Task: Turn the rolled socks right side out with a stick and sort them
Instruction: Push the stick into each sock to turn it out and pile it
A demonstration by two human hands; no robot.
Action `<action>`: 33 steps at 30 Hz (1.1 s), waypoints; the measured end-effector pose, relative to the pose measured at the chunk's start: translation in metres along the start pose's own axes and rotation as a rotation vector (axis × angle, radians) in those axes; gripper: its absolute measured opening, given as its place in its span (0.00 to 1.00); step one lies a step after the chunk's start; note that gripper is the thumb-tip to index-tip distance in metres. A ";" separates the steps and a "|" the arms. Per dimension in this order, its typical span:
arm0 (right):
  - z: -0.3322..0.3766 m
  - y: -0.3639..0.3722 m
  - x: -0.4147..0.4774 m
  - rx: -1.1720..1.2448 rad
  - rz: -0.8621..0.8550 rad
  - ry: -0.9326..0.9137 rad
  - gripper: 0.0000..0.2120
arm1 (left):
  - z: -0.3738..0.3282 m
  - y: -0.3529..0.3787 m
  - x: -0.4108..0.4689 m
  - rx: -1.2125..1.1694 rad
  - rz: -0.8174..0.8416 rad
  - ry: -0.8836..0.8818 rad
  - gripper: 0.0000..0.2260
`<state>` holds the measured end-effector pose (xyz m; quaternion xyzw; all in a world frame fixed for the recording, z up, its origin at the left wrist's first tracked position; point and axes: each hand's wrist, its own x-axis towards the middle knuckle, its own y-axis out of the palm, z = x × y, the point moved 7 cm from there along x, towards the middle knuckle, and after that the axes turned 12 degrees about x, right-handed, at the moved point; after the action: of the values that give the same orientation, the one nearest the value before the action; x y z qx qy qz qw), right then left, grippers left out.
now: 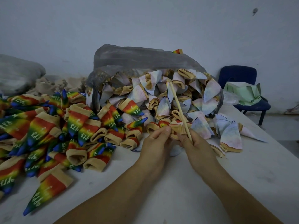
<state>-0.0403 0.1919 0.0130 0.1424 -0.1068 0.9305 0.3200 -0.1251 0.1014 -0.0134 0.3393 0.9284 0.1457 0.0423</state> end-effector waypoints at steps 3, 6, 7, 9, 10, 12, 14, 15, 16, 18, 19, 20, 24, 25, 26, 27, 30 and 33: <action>0.004 -0.001 0.003 -0.066 -0.019 -0.024 0.10 | 0.000 0.004 -0.002 -0.133 -0.012 -0.069 0.12; 0.009 -0.007 0.006 -0.114 -0.038 -0.044 0.11 | 0.001 0.013 -0.003 -0.184 0.066 -0.123 0.11; 0.010 -0.009 0.007 -0.116 -0.049 -0.040 0.11 | 0.001 0.016 -0.004 -0.174 0.104 -0.144 0.13; 0.009 -0.012 0.008 -0.099 -0.051 -0.025 0.11 | 0.000 0.018 -0.005 -0.144 0.148 -0.172 0.13; 0.007 -0.012 0.007 -0.079 -0.044 -0.008 0.11 | 0.000 0.017 -0.004 -0.129 0.151 -0.180 0.12; 0.000 -0.009 0.005 -0.036 -0.023 0.038 0.10 | 0.001 0.014 -0.003 -0.105 0.125 -0.192 0.11; -0.001 -0.005 0.005 -0.048 -0.001 0.031 0.06 | 0.003 0.009 -0.002 -0.099 0.091 -0.202 0.09; 0.003 -0.003 0.005 -0.071 0.003 -0.008 0.05 | 0.004 0.007 -0.002 -0.104 0.081 -0.206 0.08; 0.008 -0.001 0.005 -0.090 0.002 -0.058 0.08 | 0.004 0.005 -0.001 -0.112 0.073 -0.211 0.08; 0.016 0.000 0.007 -0.136 0.000 -0.159 0.18 | 0.003 0.002 -0.001 -0.152 0.066 -0.221 0.08; 0.018 0.000 0.007 -0.168 0.001 -0.199 0.22 | 0.003 0.003 -0.002 -0.180 0.067 -0.223 0.08; 0.020 -0.001 0.007 -0.200 0.001 -0.227 0.23 | 0.003 0.004 -0.004 -0.203 0.066 -0.222 0.07; 0.024 -0.009 0.004 -0.305 -0.053 -0.313 0.17 | 0.001 0.005 -0.004 -0.226 0.046 -0.160 0.07; 0.026 -0.009 0.003 -0.344 -0.070 -0.328 0.14 | 0.000 0.005 -0.004 -0.219 0.052 -0.133 0.08; 0.027 -0.008 0.002 -0.369 -0.079 -0.336 0.12 | -0.001 0.006 -0.004 -0.214 0.059 -0.114 0.08; 0.028 -0.007 0.002 -0.367 -0.078 -0.334 0.11 | -0.002 0.006 -0.004 -0.211 0.064 -0.108 0.09; 0.025 -0.007 0.002 -0.176 -0.109 -0.229 0.07 | 0.000 0.009 -0.004 -0.201 0.080 -0.132 0.10; 0.004 -0.004 0.003 0.222 -0.135 0.100 0.09 | 0.003 0.013 -0.006 -0.226 0.113 -0.194 0.13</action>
<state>-0.0393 0.1955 0.0176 0.1370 0.0227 0.9190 0.3691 -0.1118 0.1083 -0.0125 0.3966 0.8771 0.2178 0.1613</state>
